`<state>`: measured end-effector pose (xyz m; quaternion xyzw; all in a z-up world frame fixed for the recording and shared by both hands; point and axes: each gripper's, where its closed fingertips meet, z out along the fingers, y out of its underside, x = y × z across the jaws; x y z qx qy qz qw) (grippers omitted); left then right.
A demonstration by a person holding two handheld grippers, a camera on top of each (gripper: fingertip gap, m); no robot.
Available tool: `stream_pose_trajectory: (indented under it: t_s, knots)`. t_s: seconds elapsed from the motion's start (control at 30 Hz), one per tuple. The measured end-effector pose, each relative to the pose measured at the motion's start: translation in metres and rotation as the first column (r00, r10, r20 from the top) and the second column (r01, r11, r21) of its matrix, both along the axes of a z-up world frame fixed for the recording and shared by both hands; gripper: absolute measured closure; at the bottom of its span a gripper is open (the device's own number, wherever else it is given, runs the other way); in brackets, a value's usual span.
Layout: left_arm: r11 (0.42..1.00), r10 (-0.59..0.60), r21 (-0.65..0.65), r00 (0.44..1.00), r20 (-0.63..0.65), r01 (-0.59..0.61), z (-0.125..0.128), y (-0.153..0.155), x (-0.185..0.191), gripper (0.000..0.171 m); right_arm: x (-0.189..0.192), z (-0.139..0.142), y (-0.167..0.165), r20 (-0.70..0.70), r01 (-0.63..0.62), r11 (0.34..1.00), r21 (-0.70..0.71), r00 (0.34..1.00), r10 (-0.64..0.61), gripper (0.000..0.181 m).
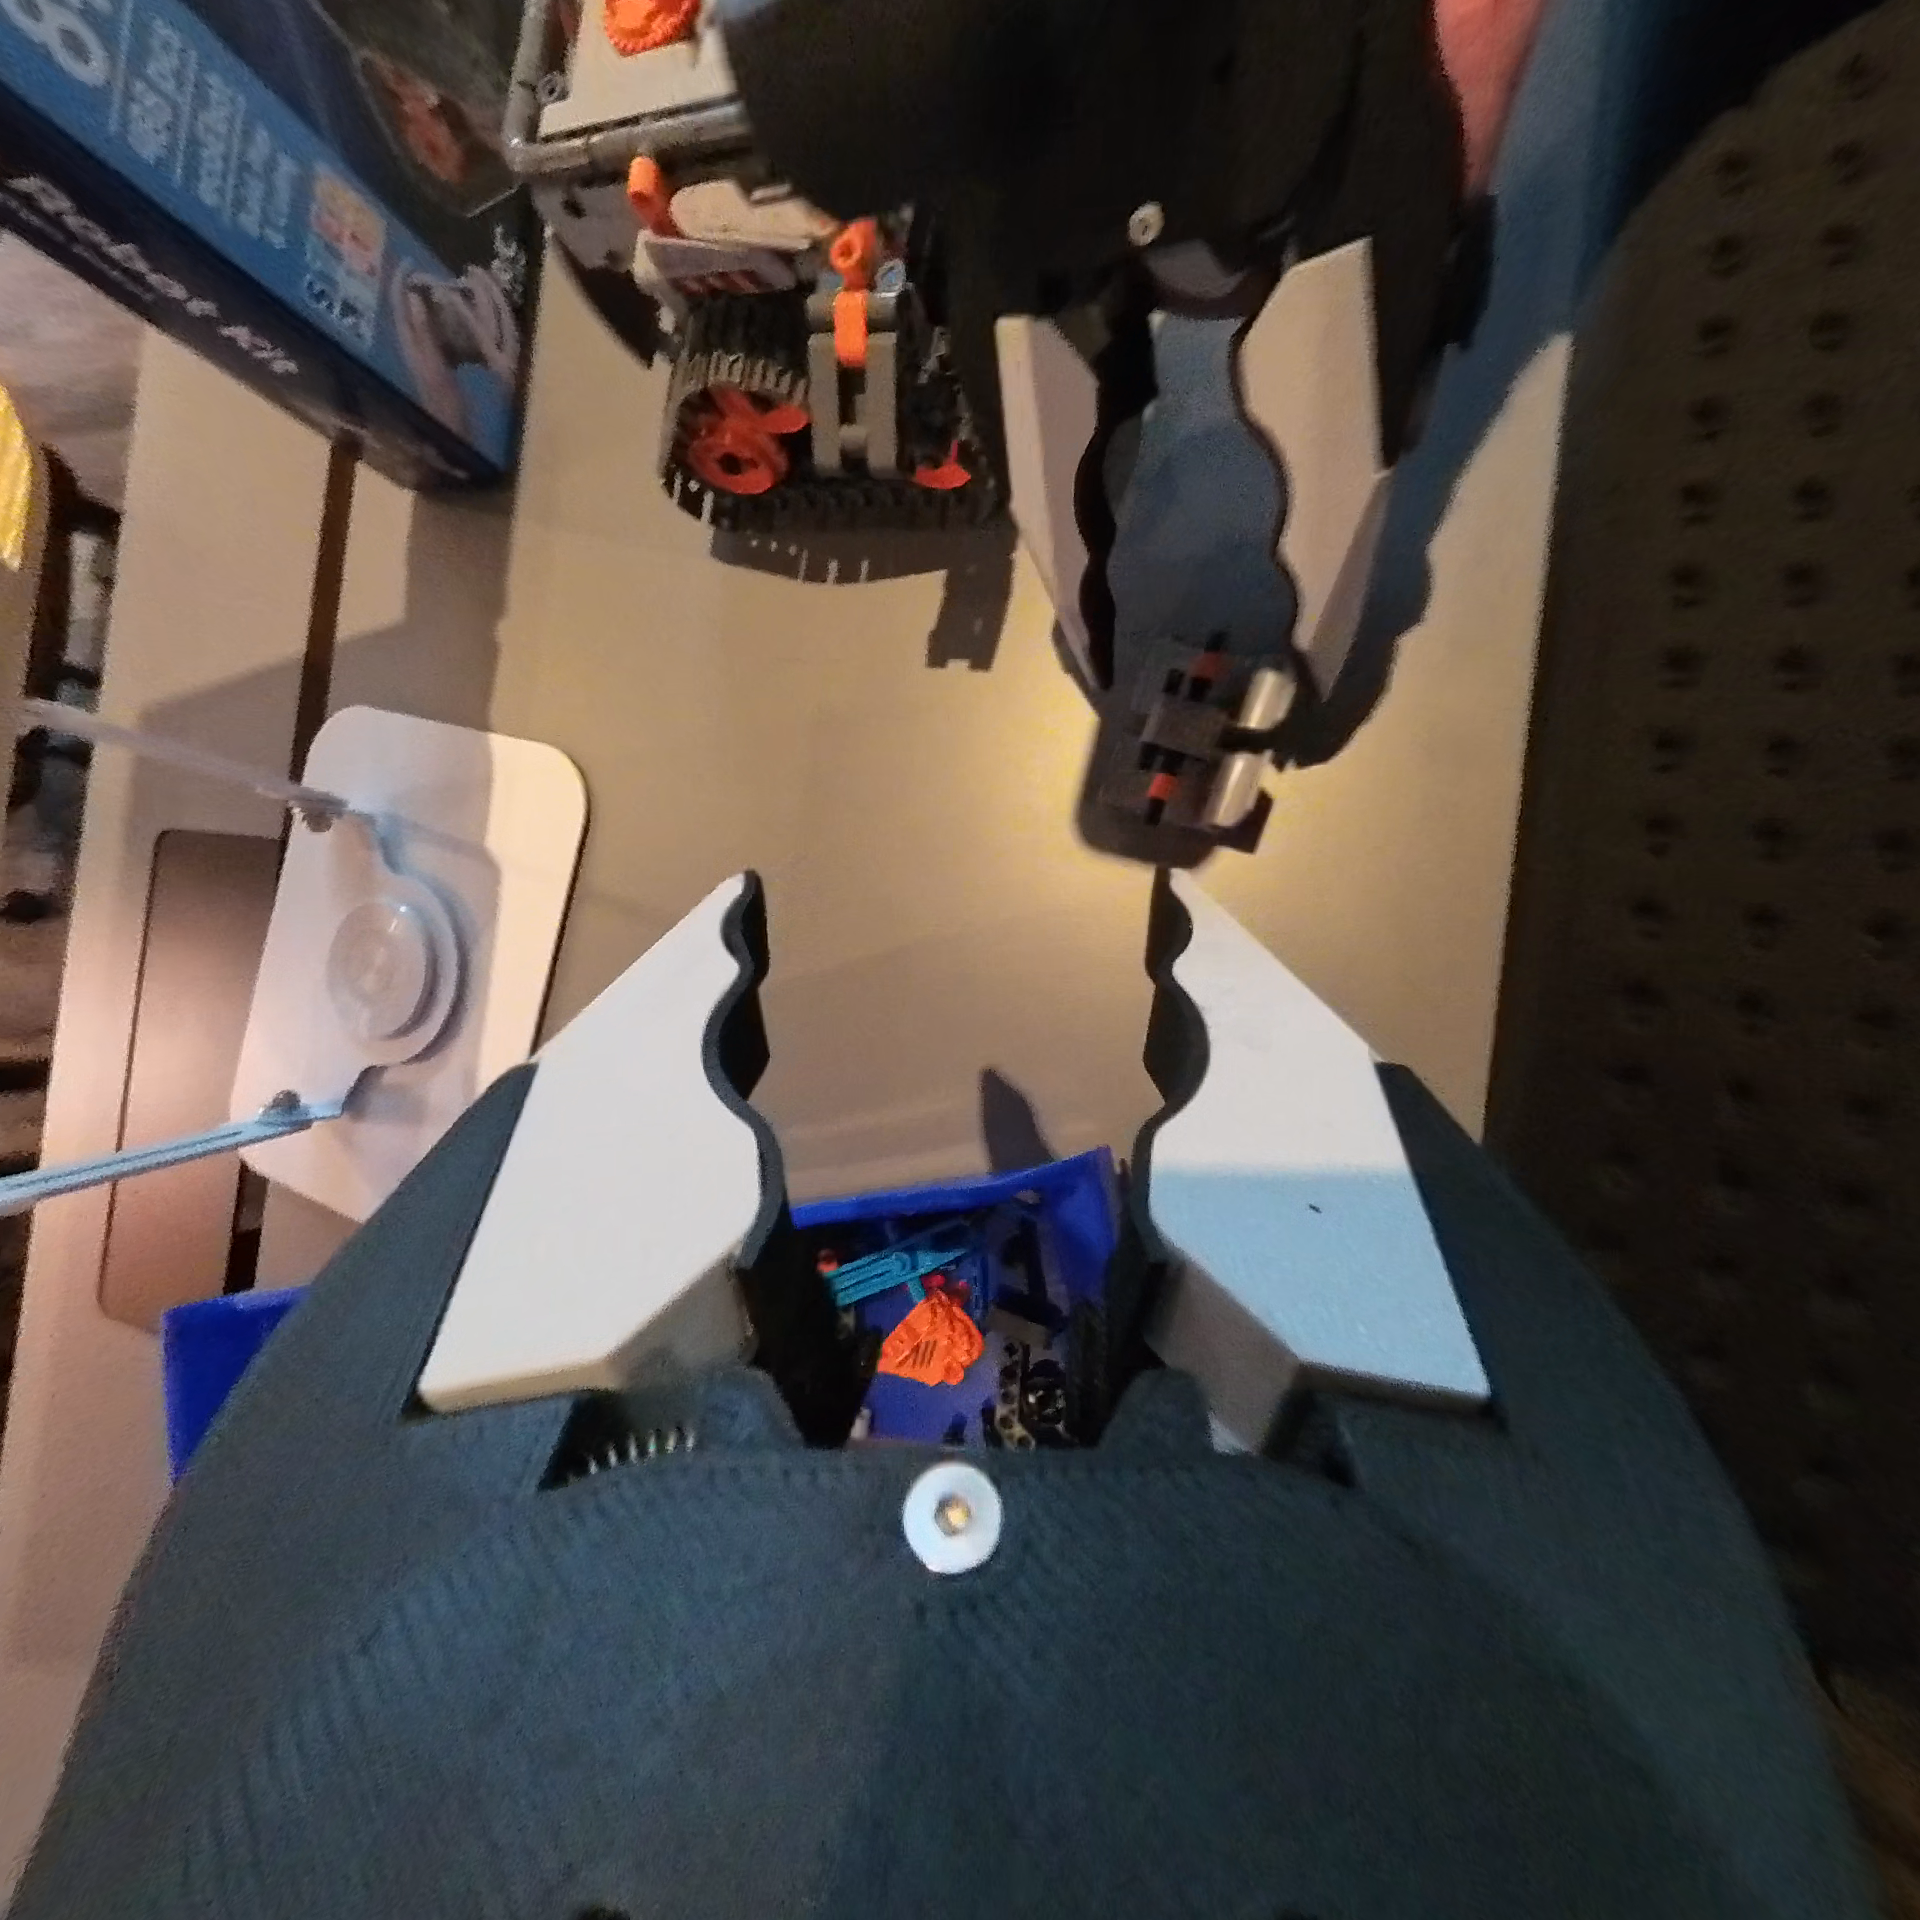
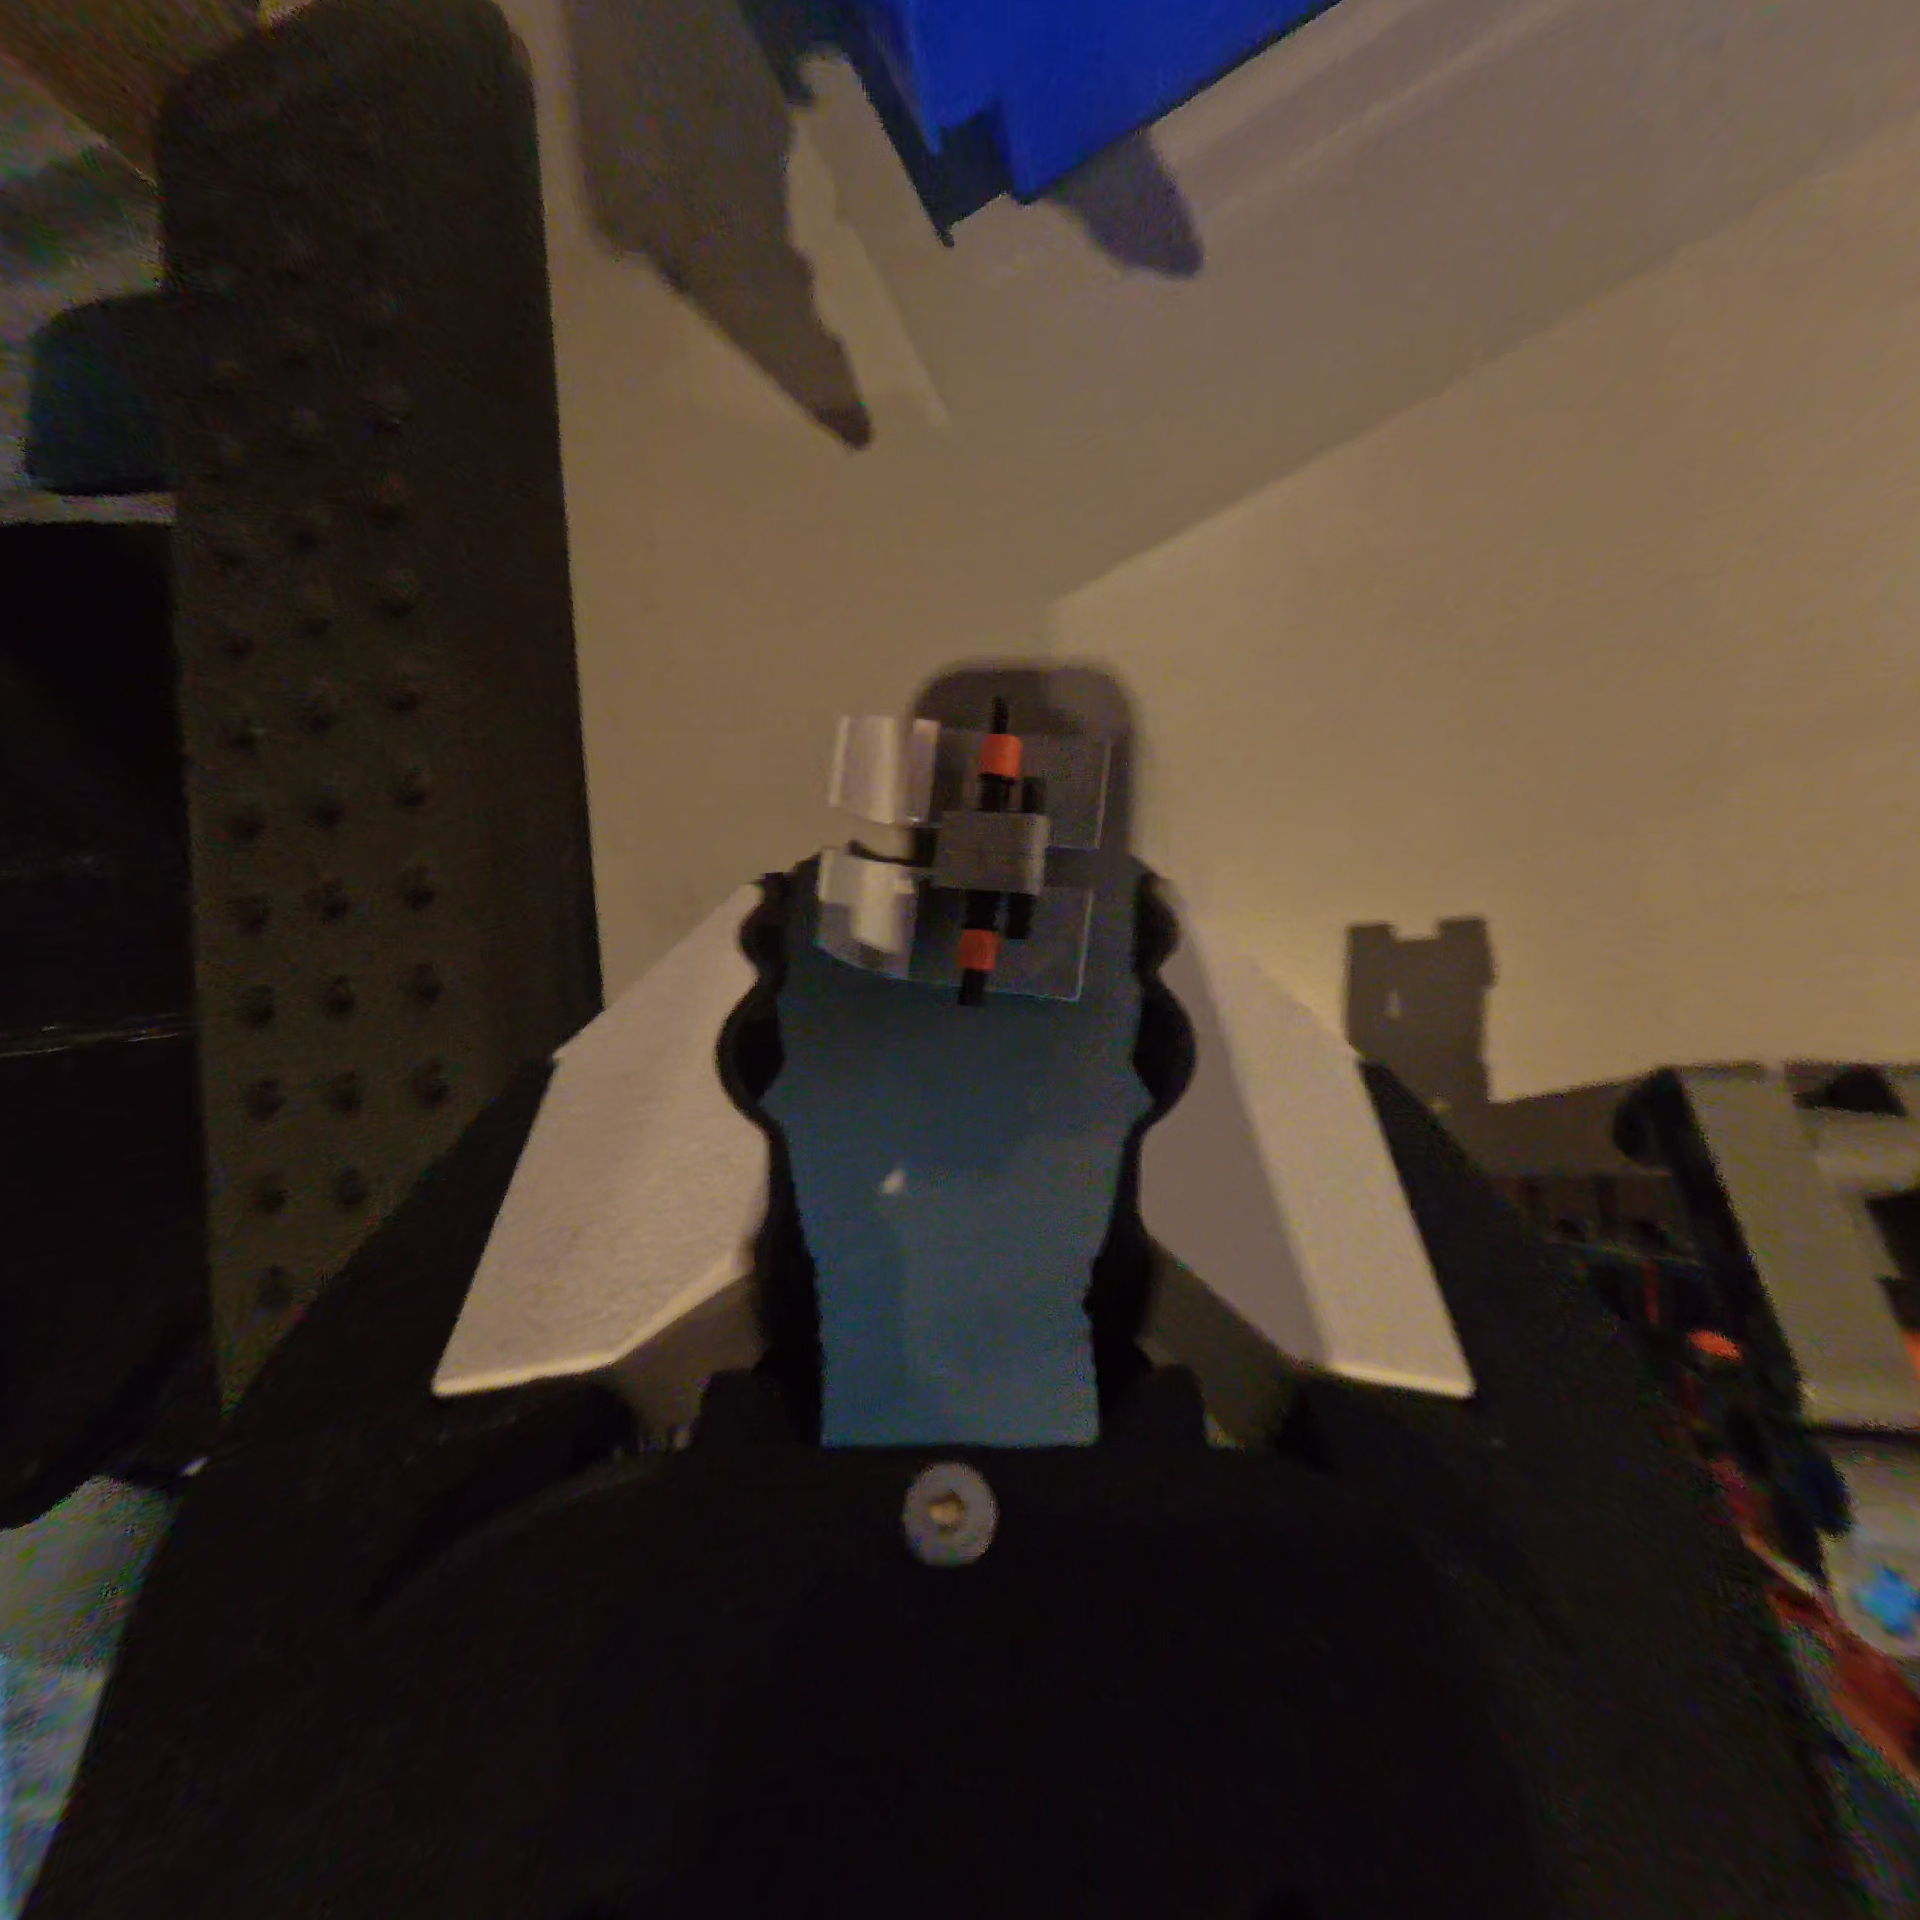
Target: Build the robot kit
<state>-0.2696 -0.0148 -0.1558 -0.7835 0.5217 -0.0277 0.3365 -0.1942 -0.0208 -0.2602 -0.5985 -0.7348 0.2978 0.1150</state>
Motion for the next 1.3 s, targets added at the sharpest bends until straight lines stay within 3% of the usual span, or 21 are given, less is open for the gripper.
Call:
stream_pose_trajectory:
  t_s: [0.07,0.23,0.43,0.6,0.67,0.77,0.87,0.93,1.03,1.13,1.23,1.27,1.3]
  knots:
    - [0.999,0.039,0.011,0.999,-0.014,-0.039,-0.001,0.004,-0.003,0.095,0.0,0.001,0.008,-0.009,0.024,0.999,0.047,1.0,-0.024,0.102]
    - [0.982,0.161,0.102,0.987,-0.01,-0.159,0.009,0.019,-0.011,0.092,-0.007,0.025,0.013,-0.127,0.028,0.992,0.125,0.992,-0.012,0.108]
    - [0.917,0.327,0.236,0.945,0.02,-0.323,0.021,0.045,-0.023,0.087,-0.02,0.068,0.015,-0.345,0.056,0.978,0.199,0.938,0.016,0.113]
    - [0.873,0.421,0.219,0.9,0.111,-0.436,0.023,0.068,-0.01,0.107,-0.016,0.106,0.032,-0.491,0.155,0.964,0.218,0.871,-0.029,0.109]
    - [0.868,0.401,0.222,0.891,0.213,-0.444,0.032,0.081,0.009,0.11,-0.008,0.124,0.043,-0.54,0.21,0.951,0.225,0.84,-0.058,0.107]
    - [0.891,0.365,0.135,0.86,0.356,-0.434,0.034,0.099,0.039,0.07,0.013,0.152,0.073,-0.62,0.338,0.91,0.239,0.774,-0.125,0.099]
    - [0.826,0.483,0.108,0.794,0.37,-0.553,0.016,0.131,0.031,0.094,0.047,0.167,0.113,-0.665,0.473,0.848,0.238,0.716,-0.213,0.097]
    - [0.744,0.599,0.081,0.716,0.359,-0.663,-0.005,0.153,0.012,0.138,0.07,0.173,0.137,-0.687,0.539,0.82,0.193,0.671,-0.28,0.097]
    - [0.727,0.663,-0.051,0.681,0.311,-0.685,-0.047,0.165,0.004,0.147,0.105,0.17,0.173,-0.688,0.621,0.774,0.124,0.616,-0.384,0.097]
    - [0.691,0.718,-0.151,0.649,0.252,-0.707,-0.076,0.167,-0.006,0.129,0.129,0.157,0.204,-0.664,0.681,0.729,0.067,0.575,-0.477,0.101]
    - [0.661,0.747,-0.195,0.608,0.271,-0.725,-0.073,0.171,-0.002,0.103,0.14,0.144,0.221,-0.639,0.71,0.702,0.044,0.56,-0.527,0.104]
    - [0.659,0.751,-0.233,0.606,0.264,-0.715,-0.076,0.169,0.003,0.082,0.141,0.14,0.224,-0.631,0.715,0.699,0.038,0.559,-0.538,0.105]
    - [0.648,0.76,-0.233,0.593,0.268,-0.725,-0.077,0.171,0.004,0.075,0.143,0.135,0.228,-0.62,0.722,0.691,0.04,0.56,-0.55,0.105]
